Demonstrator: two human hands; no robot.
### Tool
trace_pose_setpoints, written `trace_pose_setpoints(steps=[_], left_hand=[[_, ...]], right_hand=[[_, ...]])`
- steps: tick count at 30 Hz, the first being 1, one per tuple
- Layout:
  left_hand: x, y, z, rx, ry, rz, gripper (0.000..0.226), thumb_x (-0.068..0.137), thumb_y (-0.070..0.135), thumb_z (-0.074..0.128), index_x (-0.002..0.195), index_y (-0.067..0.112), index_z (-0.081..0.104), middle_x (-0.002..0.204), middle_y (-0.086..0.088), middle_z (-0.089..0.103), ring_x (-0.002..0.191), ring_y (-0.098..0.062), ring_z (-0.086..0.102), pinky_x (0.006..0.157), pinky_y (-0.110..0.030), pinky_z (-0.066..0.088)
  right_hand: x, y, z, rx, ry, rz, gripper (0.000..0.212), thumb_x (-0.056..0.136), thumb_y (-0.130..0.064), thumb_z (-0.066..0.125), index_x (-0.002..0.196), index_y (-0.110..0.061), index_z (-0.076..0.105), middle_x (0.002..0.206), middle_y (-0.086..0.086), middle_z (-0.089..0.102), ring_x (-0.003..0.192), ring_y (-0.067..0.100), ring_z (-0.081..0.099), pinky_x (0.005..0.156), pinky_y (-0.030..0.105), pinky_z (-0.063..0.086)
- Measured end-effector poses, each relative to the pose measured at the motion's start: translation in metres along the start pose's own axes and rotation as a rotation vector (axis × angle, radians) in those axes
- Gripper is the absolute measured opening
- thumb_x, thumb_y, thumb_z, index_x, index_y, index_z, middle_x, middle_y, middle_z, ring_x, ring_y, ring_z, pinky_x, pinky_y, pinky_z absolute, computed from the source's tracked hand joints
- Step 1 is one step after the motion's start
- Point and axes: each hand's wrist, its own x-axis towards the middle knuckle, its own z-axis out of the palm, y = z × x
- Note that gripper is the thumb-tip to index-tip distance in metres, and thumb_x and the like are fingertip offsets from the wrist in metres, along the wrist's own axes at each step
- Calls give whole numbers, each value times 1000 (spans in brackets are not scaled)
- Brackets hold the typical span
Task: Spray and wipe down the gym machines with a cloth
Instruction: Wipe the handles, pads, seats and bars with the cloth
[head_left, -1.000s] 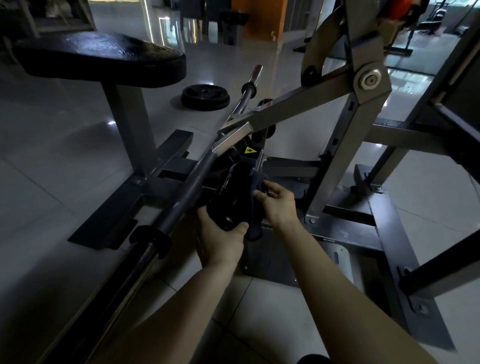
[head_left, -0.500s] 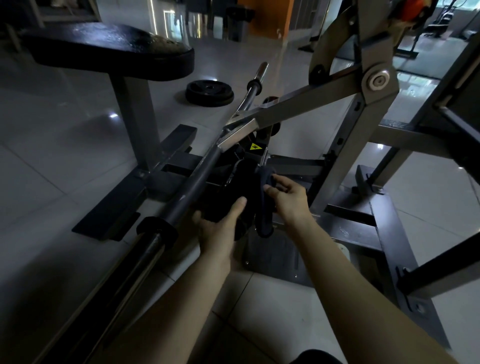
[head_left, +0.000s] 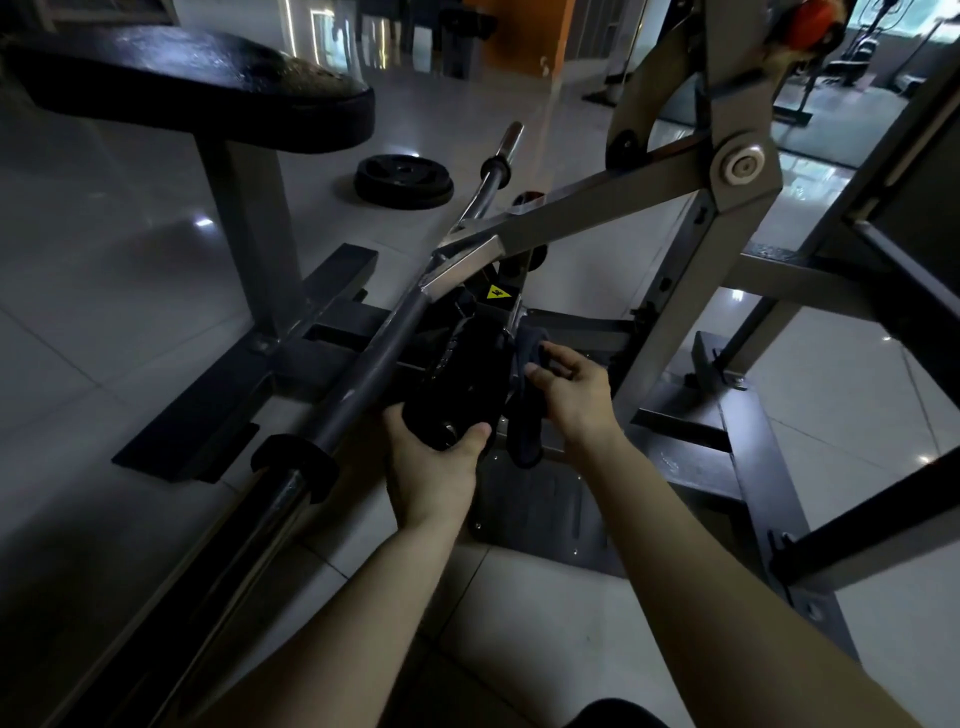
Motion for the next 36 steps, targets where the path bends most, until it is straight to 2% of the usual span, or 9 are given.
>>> trace_pose_setpoints(steps=[4,10,15,18,20,24,28,32,36], left_hand=[[-14,2,-1,341,33,137,82,75,29,89,141,28,40,136,-12,46,113,-31,60,75,-26,45],[-13,6,-12,381,-64,110,100,74,49,86,151,34,25,147,-10,44,122,-31,57,75,-31,45],[-4,4,-20,15,-155,-59,95,79,41,84,155,31,28,145,5,48,123,-14,52,91,-31,46],[-6,-2,-22,-168,-159,-151,102,64,55,87,150,36,37,142,4,57,124,-14,59,102,-38,51],[-10,-4,-23,-183,-158,-147,106,57,64,85,149,40,38,141,7,58,126,-13,59,105,-43,52],[-7,-5,-27,-156,-197,-170,99,69,58,86,151,45,33,149,9,51,133,-15,52,112,-47,45],[-4,-6,-30,-123,-210,-184,95,73,53,85,152,44,33,147,10,50,133,-17,51,111,-51,45],[-7,-4,-29,-109,-182,-124,83,77,45,84,149,40,42,136,12,60,125,-10,57,103,-38,50],[-6,-1,-31,-75,-189,-132,88,75,46,85,151,38,41,143,9,57,128,-13,56,100,-33,48]], right_hand=[[-4,-5,-2,-56,-13,-40,42,96,-1,66,137,-7,61,127,4,63,127,29,61,107,51,52],[30,-22,20,-505,-77,-275,44,98,-10,65,142,-14,60,136,13,54,128,28,55,113,35,43],[-26,-5,22,-611,-162,-508,34,96,-4,62,126,-16,71,114,0,52,109,17,58,94,20,43],[-57,3,4,-580,-290,-578,32,94,-3,66,121,-17,74,103,-5,53,97,3,56,88,12,43],[-42,-1,6,-640,-263,-615,32,93,-5,68,122,-17,74,100,-5,52,92,6,56,85,14,44],[26,-22,31,-857,-85,-604,39,96,-5,61,132,-17,69,115,10,54,107,31,59,91,42,51],[44,-31,48,-852,8,-447,43,94,-4,56,132,-18,69,128,15,54,118,38,54,101,47,48],[-30,-21,39,-894,-176,-680,43,85,-3,58,121,-19,75,113,8,54,103,27,49,86,34,45],[-27,-30,29,-830,-380,-657,36,87,-2,67,116,-20,78,107,4,55,103,26,56,93,36,48]])
